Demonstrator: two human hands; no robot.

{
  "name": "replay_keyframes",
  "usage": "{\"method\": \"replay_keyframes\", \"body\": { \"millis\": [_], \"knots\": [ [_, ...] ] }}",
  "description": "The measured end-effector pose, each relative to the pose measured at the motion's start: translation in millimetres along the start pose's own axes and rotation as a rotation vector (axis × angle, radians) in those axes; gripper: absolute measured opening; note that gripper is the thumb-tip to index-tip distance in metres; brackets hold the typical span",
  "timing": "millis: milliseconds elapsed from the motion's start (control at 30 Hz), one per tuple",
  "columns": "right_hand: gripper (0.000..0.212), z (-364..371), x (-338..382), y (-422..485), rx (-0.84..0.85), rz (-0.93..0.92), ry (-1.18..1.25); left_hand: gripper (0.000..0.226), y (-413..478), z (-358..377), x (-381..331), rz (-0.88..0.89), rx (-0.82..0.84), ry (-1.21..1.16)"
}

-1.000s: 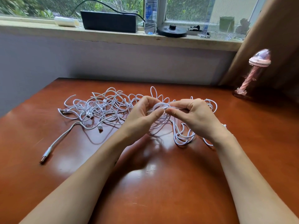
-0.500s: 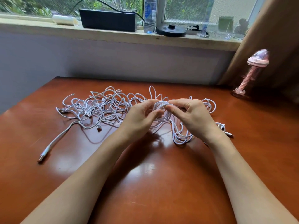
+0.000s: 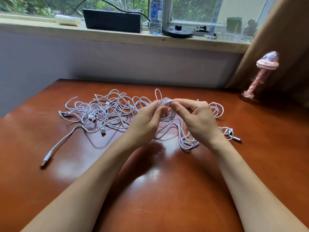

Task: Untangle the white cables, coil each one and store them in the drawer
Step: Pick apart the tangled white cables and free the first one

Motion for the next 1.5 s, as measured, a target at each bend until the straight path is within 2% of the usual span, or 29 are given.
{"method": "replay_keyframes", "body": {
  "millis": [133, 267, 500, 633, 733, 933, 1133, 1500],
  "knots": [
    [0.025, 3.4, 7.4, -0.4, -0.010, -0.016, 0.050, 0.024, -2.0, -0.3, -3.3, 0.018, -0.032, 0.002],
    [0.019, 4.4, 9.1, 0.6, -0.038, -0.016, 0.092, 0.020, -2.5, -6.4, -15.6, 0.133, -0.099, 0.090],
    [0.016, 0.9, 10.6, 1.1, -0.081, -0.011, 0.145, 0.022, -2.9, -4.3, -21.3, 0.126, -0.052, -0.007],
    [0.018, 1.4, 10.2, 1.4, -0.082, -0.003, 0.157, 0.020, -1.2, -3.6, -19.8, 0.068, 0.025, -0.093],
    [0.014, 1.5, 6.9, 1.2, -0.078, 0.018, 0.148, 0.029, -0.5, -3.8, -15.9, -0.006, 0.061, -0.159],
    [0.013, 0.8, 0.9, 1.7, -0.072, 0.056, 0.109, 0.022, -3.1, 0.0, -11.9, -0.068, 0.046, -0.280],
    [0.014, -0.3, -8.1, 1.1, -0.038, 0.090, 0.026, 0.021, -3.0, 0.9, -2.1, -0.125, 0.011, -0.230],
    [0.017, 2.9, -3.7, 0.8, 0.014, 0.114, 0.114, 0.020, 0.0, -3.6, 5.0, -0.116, -0.034, -0.128]
  ]
}}
Point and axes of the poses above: each hand's wrist, its own y-axis towards the middle knuckle, its own z-axis out of the palm, x = y × z, the point moved 6 cm from there along y, towards the middle knuckle, and after that the axes turned 6 degrees about -z, right-handed, at the moved point
